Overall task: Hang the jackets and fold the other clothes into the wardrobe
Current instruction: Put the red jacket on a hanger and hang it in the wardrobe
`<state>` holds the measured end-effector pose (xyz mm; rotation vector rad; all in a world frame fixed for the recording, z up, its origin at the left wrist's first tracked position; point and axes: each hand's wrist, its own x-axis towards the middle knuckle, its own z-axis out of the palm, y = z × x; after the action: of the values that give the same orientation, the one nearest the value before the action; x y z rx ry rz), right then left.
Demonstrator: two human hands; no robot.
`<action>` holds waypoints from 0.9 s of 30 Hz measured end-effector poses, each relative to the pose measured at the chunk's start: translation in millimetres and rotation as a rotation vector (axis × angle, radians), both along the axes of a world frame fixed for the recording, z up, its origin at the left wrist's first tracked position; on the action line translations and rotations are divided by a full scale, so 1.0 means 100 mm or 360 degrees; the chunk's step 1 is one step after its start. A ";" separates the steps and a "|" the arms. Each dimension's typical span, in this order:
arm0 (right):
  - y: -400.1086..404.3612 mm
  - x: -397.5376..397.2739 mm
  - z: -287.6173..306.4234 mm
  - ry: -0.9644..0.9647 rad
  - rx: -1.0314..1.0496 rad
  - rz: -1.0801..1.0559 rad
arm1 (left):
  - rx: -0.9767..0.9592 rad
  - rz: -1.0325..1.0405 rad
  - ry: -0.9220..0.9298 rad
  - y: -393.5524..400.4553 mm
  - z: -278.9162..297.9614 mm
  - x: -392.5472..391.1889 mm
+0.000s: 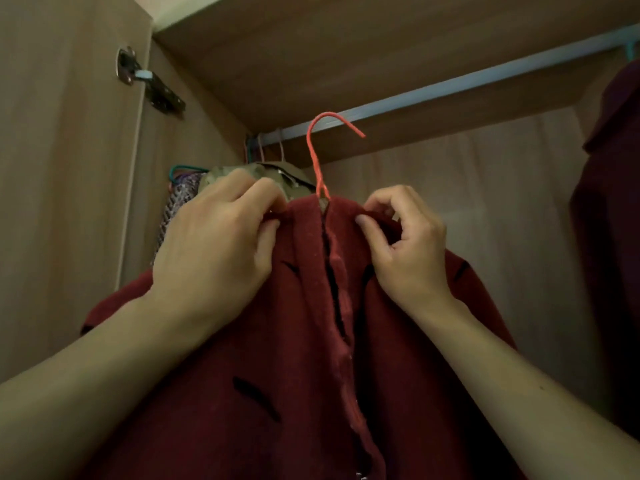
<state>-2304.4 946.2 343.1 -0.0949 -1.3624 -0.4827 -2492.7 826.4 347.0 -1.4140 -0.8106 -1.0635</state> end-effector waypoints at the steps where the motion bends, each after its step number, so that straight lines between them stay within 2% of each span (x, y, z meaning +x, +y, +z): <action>1: 0.10 -0.01 0.07 -0.0009 -0.0002 0.0031 | 0.0014 0.0032 0.0002 0.06 0.06 0.00; 9: 0.88 -0.04 0.49 0.0019 0.0038 0.0244 | 0.0163 0.0318 0.0083 0.61 0.46 0.17; 19: 1.71 -0.34 1.13 0.0003 0.0097 0.0352 | 0.0256 0.0410 0.0067 1.31 0.99 0.03; 27: 2.24 -0.75 1.74 -0.0022 0.0092 0.0403 | 0.0313 0.0492 -0.0141 1.81 1.51 -0.14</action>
<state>-2379.4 1170.0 516.9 0.1271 -1.3508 -0.3096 -2507.0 1007.2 498.2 -1.0430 -0.9282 -0.9422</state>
